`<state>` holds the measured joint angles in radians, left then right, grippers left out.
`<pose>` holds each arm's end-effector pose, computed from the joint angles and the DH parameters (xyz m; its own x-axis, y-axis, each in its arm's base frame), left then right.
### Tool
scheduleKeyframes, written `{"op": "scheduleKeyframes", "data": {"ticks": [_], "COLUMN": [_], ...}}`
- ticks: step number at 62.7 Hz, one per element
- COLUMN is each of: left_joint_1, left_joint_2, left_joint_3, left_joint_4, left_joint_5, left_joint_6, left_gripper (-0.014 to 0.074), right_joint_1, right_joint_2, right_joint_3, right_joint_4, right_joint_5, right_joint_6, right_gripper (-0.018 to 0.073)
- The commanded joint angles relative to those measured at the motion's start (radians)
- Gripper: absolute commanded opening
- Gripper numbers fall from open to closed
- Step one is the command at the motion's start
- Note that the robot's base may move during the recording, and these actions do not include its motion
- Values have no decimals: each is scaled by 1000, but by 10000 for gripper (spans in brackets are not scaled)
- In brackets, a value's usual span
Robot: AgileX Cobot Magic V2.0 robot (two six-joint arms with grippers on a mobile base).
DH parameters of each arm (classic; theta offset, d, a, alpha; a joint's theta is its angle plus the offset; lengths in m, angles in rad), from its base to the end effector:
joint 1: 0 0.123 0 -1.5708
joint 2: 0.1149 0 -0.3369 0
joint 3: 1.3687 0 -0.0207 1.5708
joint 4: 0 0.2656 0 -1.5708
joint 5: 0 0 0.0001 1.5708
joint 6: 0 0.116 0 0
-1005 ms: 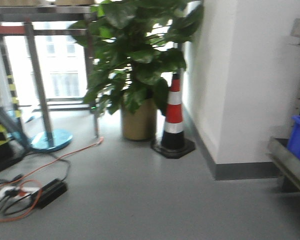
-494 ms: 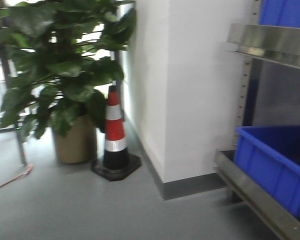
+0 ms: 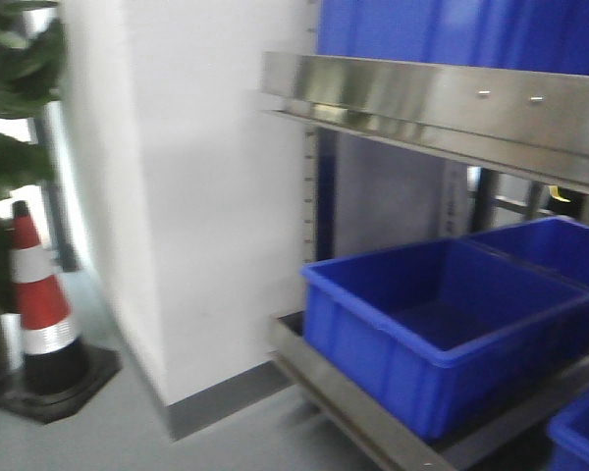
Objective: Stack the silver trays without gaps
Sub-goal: 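Carry the tray past the plant and cones to the other shelf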
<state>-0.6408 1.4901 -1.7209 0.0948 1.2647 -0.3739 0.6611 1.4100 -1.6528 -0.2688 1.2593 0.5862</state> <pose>0.2667 -0.1858 0.4687 -0.7987 0.1752 -0.5756 0.3005 0.9450 -0.1293 0.2526 0.1593 0.4759 -0.7774 -0.0149 -0.6288 -0.1128 0.9868 0.1160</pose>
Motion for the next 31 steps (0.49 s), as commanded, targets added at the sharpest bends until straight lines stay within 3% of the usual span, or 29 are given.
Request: {"op": "scheduleKeyframes", "data": {"ticks": [1,31], "left_joint_1": [-17,-17], "left_joint_2": [-37,-37], "left_joint_3": [-31,-31], "left_joint_4": [-85,-85], "left_joint_5": [40,40], "left_joint_6": [27,27], "left_gripper": [-48,-48], "right_joint_1": [11,11], "right_joint_2": [-34,-34], "right_joint_3": [-35,-35], "right_joint_4": [34,34], "right_joint_5": [33,33], "right_joint_6": [-8,-8], "right_gripper": [55,55]}}
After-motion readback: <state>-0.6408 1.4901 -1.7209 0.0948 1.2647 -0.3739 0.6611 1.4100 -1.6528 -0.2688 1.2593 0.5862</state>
